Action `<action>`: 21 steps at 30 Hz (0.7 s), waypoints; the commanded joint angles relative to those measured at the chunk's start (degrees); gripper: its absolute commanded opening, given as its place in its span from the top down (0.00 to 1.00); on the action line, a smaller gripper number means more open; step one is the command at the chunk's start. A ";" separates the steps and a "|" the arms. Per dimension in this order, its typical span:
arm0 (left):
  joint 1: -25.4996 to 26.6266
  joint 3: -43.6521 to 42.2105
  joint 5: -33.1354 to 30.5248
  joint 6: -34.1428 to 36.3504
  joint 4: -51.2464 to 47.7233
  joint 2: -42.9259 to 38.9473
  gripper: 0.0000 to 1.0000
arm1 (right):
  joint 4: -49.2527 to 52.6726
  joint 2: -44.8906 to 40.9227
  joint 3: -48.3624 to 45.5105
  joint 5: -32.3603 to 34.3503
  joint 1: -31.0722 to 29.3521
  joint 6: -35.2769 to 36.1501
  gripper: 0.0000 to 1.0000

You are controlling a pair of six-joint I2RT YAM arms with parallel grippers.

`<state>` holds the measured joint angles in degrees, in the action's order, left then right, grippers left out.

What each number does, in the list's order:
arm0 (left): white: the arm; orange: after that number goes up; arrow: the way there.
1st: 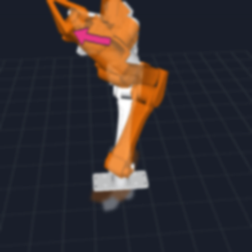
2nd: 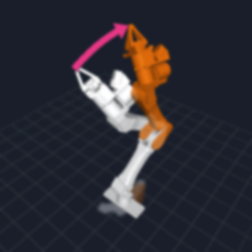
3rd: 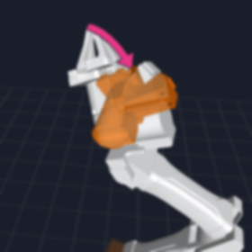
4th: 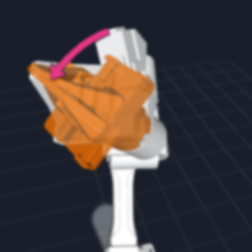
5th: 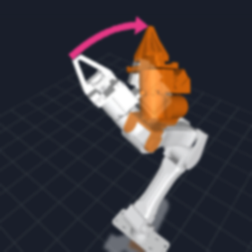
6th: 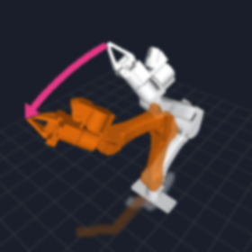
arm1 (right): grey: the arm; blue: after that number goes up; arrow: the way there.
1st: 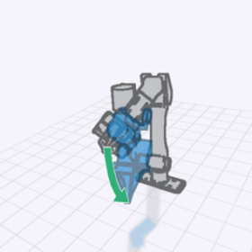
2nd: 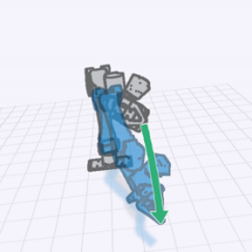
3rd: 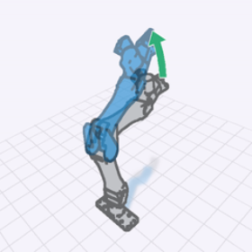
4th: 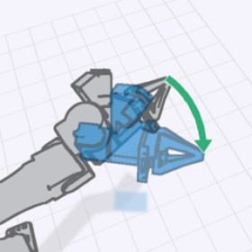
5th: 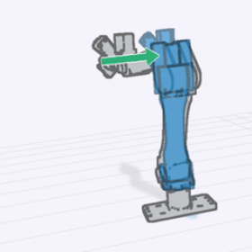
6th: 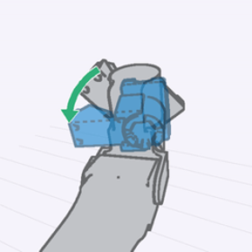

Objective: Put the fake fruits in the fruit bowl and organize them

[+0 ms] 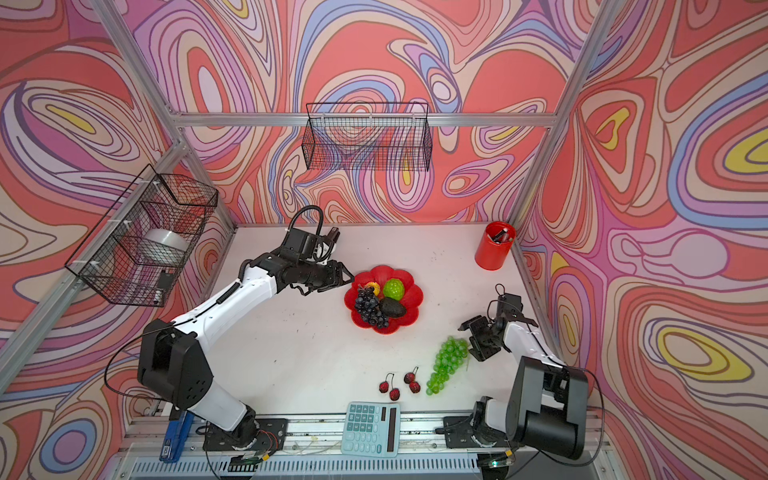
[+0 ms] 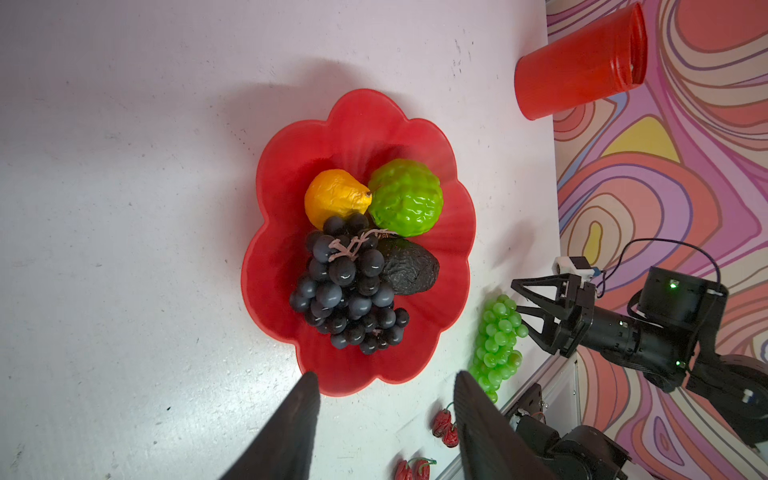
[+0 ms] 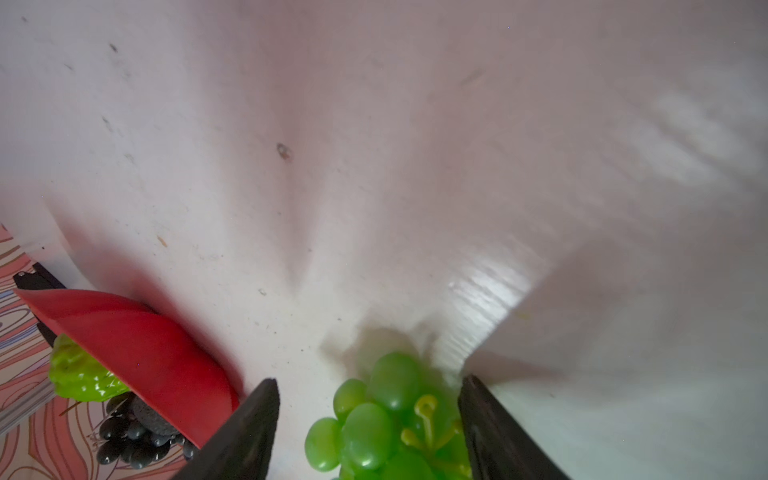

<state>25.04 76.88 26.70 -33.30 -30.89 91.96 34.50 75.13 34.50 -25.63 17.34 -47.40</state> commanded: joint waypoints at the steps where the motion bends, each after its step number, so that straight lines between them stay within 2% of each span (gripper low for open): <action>1: 0.07 1.43 -0.86 -1.02 -1.52 -1.02 0.45 | -4.94 1.06 1.37 -2.83 0.32 0.26 0.32; 8: 0.10 1.58 -1.01 -2.11 -1.61 -0.94 0.45 | -10.11 4.29 2.80 -8.24 0.31 -0.08 0.35; 13: 0.32 1.52 -1.55 -2.54 -1.71 -1.13 0.45 | -7.85 4.03 2.99 -9.20 0.32 2.09 0.36; 17: 0.58 1.52 -1.65 -2.74 -1.54 -1.17 0.45 | -3.77 -0.75 4.26 -5.39 0.32 2.57 0.35; 21: 0.59 1.44 -1.89 -2.10 -1.62 -1.34 0.45 | 7.18 -4.60 7.45 -0.08 0.32 4.28 0.29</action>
<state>25.26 76.90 25.61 -35.42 -30.96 91.96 33.61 73.17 38.98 -30.28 17.34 -45.10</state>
